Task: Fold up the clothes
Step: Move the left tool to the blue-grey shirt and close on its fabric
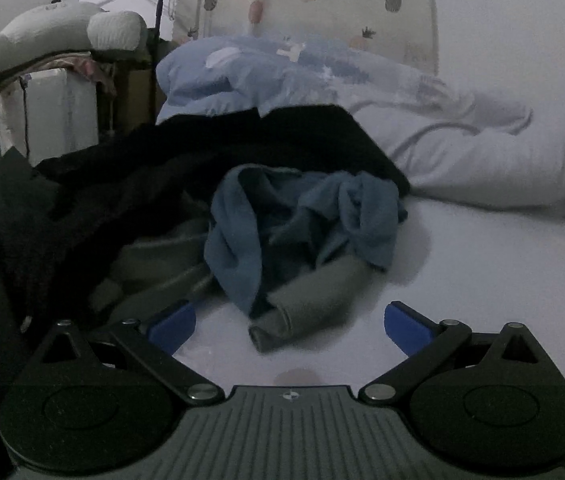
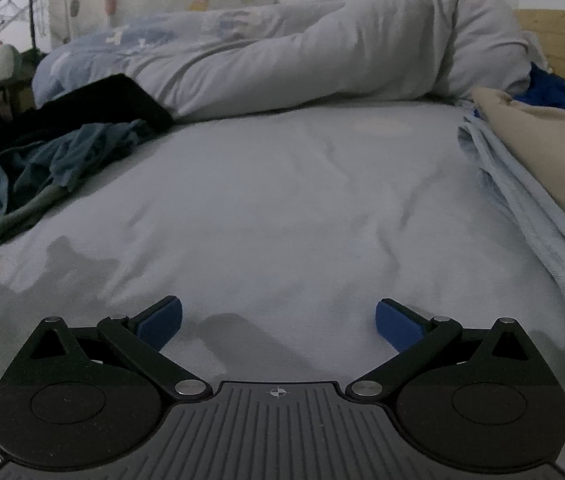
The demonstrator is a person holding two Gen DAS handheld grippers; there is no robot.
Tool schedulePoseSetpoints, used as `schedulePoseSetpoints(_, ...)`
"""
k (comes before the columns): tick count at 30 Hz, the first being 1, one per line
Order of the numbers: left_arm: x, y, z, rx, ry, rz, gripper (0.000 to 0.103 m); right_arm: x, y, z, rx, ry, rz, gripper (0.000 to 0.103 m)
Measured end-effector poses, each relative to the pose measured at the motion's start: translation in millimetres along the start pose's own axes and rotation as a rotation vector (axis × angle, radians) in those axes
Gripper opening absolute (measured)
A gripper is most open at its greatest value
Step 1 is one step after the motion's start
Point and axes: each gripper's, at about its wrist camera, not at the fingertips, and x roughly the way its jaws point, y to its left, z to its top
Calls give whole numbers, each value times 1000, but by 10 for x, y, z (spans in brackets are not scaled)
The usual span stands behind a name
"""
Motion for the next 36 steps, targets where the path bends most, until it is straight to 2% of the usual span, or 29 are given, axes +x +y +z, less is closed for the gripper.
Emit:
schedulePoseSetpoints(3, 89, 59, 31, 11, -14, -12, 103, 14, -8, 4, 3, 5, 4, 103)
schedulePoseSetpoints(10, 351, 68, -16, 64, 20, -53, 69, 33, 2, 2, 0, 11, 5, 103)
schedulePoseSetpoints(13, 330, 76, -35, 64, 19, -65, 65, 31, 2, 1, 1, 11, 7, 103)
schedulePoseSetpoints(19, 348, 40, -43, 89, 33, -62, 64, 38, -10, 3, 2, 12, 10, 103)
schedulePoseSetpoints(26, 468, 69, -75, 75, 109, -78, 53, 40, -1, -3, 0, 11, 11, 103)
schedulePoseSetpoints(29, 480, 80, -79, 71, 112, -71, 40, 41, 4, -5, -2, 13, 9, 103)
schedulePoseSetpoints(31, 462, 88, -72, 70, 104, -75, 22, 39, 14, -5, -6, 14, 7, 103)
schedulePoseSetpoints(36, 399, 19, -46, 84, 81, -100, 13, 42, 23, -2, -9, 16, 4, 103)
